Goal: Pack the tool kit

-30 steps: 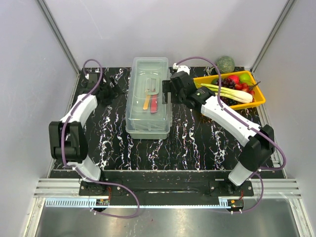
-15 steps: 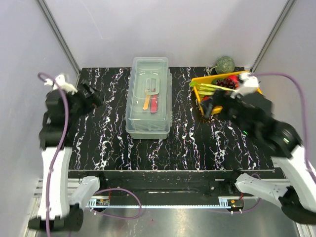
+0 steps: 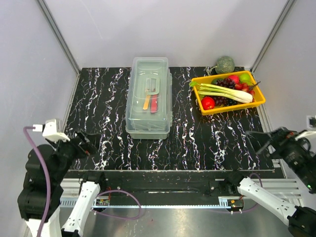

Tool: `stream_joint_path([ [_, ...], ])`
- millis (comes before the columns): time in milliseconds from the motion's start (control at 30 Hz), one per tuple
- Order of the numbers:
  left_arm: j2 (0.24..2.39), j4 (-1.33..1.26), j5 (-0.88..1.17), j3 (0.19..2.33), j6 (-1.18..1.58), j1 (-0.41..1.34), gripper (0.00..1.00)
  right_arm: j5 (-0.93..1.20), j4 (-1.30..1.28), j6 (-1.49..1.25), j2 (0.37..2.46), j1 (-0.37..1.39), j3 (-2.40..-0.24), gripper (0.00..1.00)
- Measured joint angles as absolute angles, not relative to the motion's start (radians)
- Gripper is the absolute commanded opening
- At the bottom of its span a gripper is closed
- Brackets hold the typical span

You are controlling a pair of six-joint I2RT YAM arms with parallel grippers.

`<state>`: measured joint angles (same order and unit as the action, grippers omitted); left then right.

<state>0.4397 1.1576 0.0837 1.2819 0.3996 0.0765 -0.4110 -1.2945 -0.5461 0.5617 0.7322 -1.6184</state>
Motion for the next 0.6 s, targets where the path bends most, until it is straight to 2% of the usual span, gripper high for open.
stream_joint_path([
  [167, 0.365, 1.198, 0.040, 1.274, 0.402, 0.113, 0.99, -0.411, -1.334, -0.572, 0.496, 0.732, -1.680, 0.99],
  [600, 0.360, 1.240, -0.076, 1.272, 0.399, 0.183, 0.99, -0.442, -1.338, -0.611, 0.443, 0.732, -1.687, 0.99],
])
